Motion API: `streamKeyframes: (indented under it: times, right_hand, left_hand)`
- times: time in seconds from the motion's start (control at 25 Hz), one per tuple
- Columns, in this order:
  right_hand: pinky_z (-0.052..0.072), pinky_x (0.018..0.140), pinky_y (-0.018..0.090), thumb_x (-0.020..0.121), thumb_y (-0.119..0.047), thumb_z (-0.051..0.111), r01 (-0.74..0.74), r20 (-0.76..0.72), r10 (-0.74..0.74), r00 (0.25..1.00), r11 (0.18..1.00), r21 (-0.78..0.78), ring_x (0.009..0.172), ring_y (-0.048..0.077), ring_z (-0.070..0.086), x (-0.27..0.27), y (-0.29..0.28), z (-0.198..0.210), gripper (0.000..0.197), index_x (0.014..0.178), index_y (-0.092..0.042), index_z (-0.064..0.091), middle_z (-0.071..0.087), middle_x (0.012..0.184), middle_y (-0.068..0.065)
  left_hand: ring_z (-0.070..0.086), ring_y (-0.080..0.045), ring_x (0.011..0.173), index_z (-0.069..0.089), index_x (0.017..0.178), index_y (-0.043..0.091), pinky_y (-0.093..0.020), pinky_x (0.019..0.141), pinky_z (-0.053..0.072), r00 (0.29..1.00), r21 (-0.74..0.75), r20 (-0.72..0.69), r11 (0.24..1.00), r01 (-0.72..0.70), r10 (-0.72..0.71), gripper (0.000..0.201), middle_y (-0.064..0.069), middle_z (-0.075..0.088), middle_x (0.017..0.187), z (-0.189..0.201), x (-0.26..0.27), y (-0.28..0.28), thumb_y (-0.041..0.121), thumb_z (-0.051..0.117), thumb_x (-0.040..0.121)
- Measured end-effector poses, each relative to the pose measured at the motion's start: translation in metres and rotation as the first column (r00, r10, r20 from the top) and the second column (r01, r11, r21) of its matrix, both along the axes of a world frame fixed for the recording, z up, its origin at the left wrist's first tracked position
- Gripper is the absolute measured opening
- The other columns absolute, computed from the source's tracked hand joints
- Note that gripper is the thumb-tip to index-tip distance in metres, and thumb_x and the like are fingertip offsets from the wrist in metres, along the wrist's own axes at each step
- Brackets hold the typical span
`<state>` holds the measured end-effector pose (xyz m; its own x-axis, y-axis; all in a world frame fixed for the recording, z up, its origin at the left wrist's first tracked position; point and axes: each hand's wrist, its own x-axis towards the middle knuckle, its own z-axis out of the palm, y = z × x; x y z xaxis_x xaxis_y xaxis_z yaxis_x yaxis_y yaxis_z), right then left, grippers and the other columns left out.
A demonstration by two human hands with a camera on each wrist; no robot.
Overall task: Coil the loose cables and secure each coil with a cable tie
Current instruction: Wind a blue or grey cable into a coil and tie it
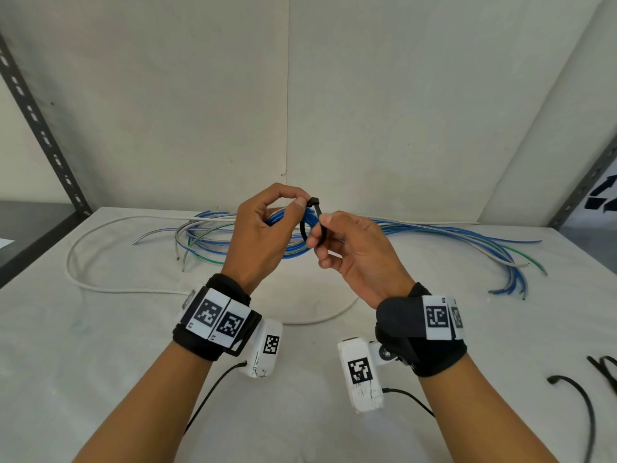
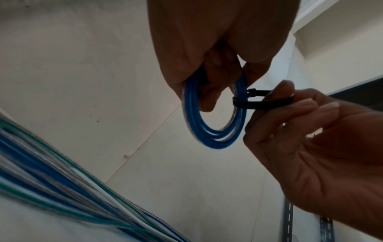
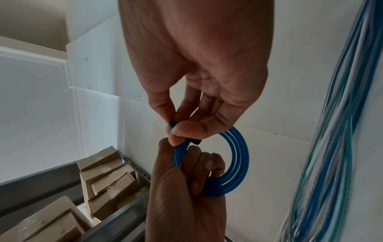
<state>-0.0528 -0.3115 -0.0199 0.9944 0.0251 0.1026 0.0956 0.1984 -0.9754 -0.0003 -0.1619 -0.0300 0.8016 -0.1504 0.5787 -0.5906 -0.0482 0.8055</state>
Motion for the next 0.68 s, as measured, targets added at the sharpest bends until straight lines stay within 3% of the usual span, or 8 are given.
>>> streamKeyframes:
  times: [0.08, 0.2, 0.32, 0.44, 0.56, 0.68]
  right_hand:
    - [0.049, 0.056, 0.023, 0.101, -0.016, 0.052, -0.003, -0.009, 0.003, 1.0, 1.0, 0.02, 0.058, 0.013, 0.053, -0.001, 0.0, 0.001, 0.029, 0.077, -0.01, 0.066, 0.067, 0.073, 0.007]
    - [0.049, 0.055, 0.021, 0.102, -0.017, 0.053, 0.016, 0.018, -0.018, 1.0, 0.998, 0.063, 0.057, 0.013, 0.053, -0.003, 0.001, 0.002, 0.025, 0.085, -0.006, 0.068, 0.067, 0.074, 0.007]
    - [0.05, 0.053, 0.022, 0.098, -0.016, 0.061, 0.125, 0.102, -0.13, 0.986, 0.991, 0.055, 0.054, 0.014, 0.056, -0.003, 0.003, 0.0, 0.016, 0.104, -0.001, 0.063, 0.069, 0.076, 0.012]
    - [0.051, 0.053, 0.023, 0.096, -0.018, 0.064, 0.157, 0.11, -0.161, 0.981, 0.986, 0.048, 0.054, 0.016, 0.057, -0.003, 0.0, -0.002, 0.029, 0.12, -0.002, 0.062, 0.069, 0.077, 0.014]
    - [0.047, 0.054, 0.022, 0.096, -0.02, 0.064, 0.184, 0.132, -0.179, 0.975, 0.982, -0.03, 0.058, 0.012, 0.055, -0.003, -0.003, -0.003, 0.025, 0.116, -0.006, 0.07, 0.067, 0.078, 0.01]
    - [0.043, 0.06, 0.022, 0.095, -0.019, 0.066, 0.243, 0.149, -0.234, 0.961, 0.969, -0.045, 0.064, 0.002, 0.055, 0.001, -0.007, -0.006, 0.02, 0.109, -0.006, 0.072, 0.066, 0.076, -0.008]
  left_hand:
    - [0.056, -0.001, 0.056, 0.068, 0.099, 0.016, -0.017, 0.057, 0.046, 1.0, 0.005, 0.016, 1.0, 0.005, -0.005, 0.011, 0.007, 0.07, 0.084, 0.0, -0.001, -0.001, 0.014, 0.058, 0.101]
    - [0.047, -0.004, 0.049, 0.069, 0.098, 0.014, -0.018, 0.051, 0.04, 0.999, 0.024, 0.035, 1.0, 0.014, -0.015, 0.011, 0.001, 0.069, 0.073, 0.0, -0.004, -0.004, 0.014, 0.059, 0.101]
    - [0.041, -0.005, 0.044, 0.068, 0.098, 0.012, -0.018, 0.048, 0.034, 0.999, 0.033, 0.024, 0.999, 0.021, -0.021, 0.01, 0.009, 0.062, 0.06, -0.001, -0.005, -0.005, 0.014, 0.059, 0.101]
    - [0.04, -0.004, 0.046, 0.067, 0.098, 0.013, -0.02, 0.049, 0.037, 0.999, 0.026, 0.006, 0.999, 0.035, -0.035, 0.01, 0.014, 0.062, 0.061, -0.002, -0.004, -0.006, 0.016, 0.059, 0.101]
    - [0.052, -0.003, 0.049, 0.067, 0.1, 0.008, -0.015, 0.053, 0.042, 0.997, 0.031, -0.016, 0.997, 0.071, -0.07, 0.012, 0.014, 0.067, 0.066, -0.003, -0.006, -0.01, 0.016, 0.058, 0.101]
    - [0.057, -0.003, 0.052, 0.066, 0.098, 0.006, -0.014, 0.057, 0.044, 0.993, 0.029, -0.039, 0.993, 0.11, -0.109, 0.011, 0.006, 0.069, 0.07, -0.004, -0.008, -0.012, 0.014, 0.059, 0.101]
